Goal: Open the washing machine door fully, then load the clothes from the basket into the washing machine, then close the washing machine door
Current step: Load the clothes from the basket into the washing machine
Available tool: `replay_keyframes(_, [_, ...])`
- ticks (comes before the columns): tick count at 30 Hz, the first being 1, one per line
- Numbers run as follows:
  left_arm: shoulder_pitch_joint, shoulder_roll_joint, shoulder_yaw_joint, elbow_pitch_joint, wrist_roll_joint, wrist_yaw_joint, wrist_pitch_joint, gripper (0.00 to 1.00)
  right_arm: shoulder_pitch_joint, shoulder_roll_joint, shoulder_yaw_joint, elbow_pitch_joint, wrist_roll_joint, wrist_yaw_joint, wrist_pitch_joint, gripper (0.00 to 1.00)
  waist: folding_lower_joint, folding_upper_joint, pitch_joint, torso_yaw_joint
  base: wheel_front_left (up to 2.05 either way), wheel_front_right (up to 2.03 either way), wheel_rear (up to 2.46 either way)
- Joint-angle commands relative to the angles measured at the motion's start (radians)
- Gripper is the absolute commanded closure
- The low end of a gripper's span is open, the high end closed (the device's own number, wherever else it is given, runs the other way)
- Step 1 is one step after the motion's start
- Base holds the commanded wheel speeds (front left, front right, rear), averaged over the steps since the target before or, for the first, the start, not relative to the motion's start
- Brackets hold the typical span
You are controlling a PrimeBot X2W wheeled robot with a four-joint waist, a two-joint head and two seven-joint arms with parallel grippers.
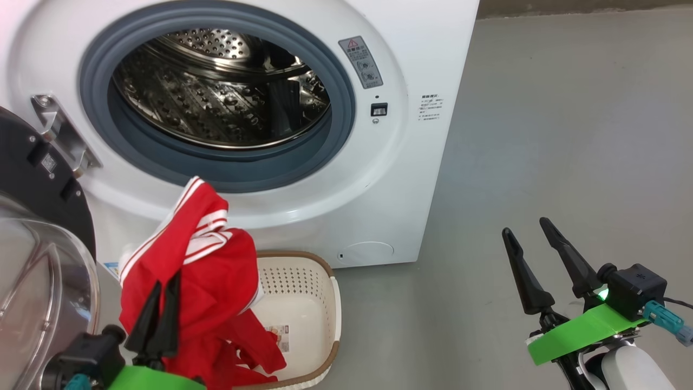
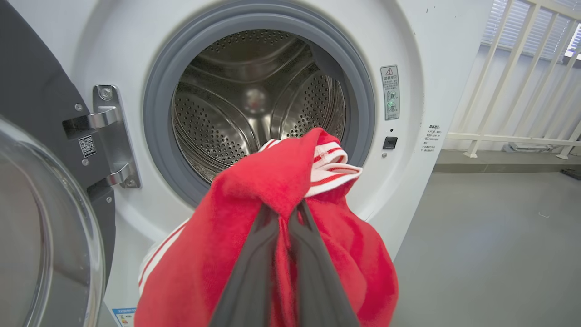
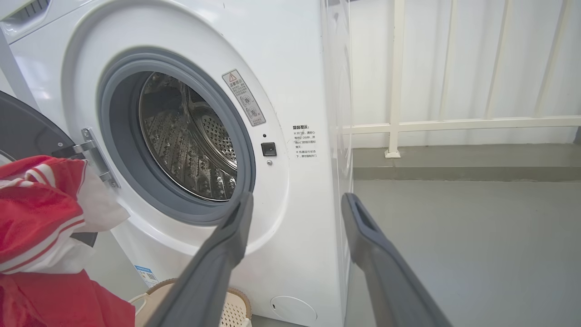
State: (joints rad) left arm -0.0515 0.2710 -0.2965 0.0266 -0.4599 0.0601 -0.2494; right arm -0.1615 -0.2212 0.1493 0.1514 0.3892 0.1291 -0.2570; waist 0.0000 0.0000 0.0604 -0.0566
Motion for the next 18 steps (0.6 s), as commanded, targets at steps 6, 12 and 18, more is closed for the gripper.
replay_keyframes(6, [-0.145,0.026,0.033,0.007,0.020,-0.041,-0.011,1.00,-0.010,-0.013,0.024,-0.030,0.000,0.002,-0.005,0.00,0.0000,0.0000,0.032,-0.001,0.00,0.00,0.00])
replay_keyframes(12, [-0.339,0.022,0.021,0.091,0.019,-0.081,0.018,1.00,-0.044,0.001,0.028,-0.043,-0.008,0.002,-0.005,0.00,0.0000,0.0000,0.114,-0.016,0.00,0.00,0.00])
replay_keyframes(18, [-0.495,0.021,0.029,0.225,0.000,-0.111,0.042,1.00,-0.083,0.022,0.030,-0.057,-0.016,0.002,-0.005,0.00,0.0000,0.0000,0.204,-0.042,0.00,0.00,0.00])
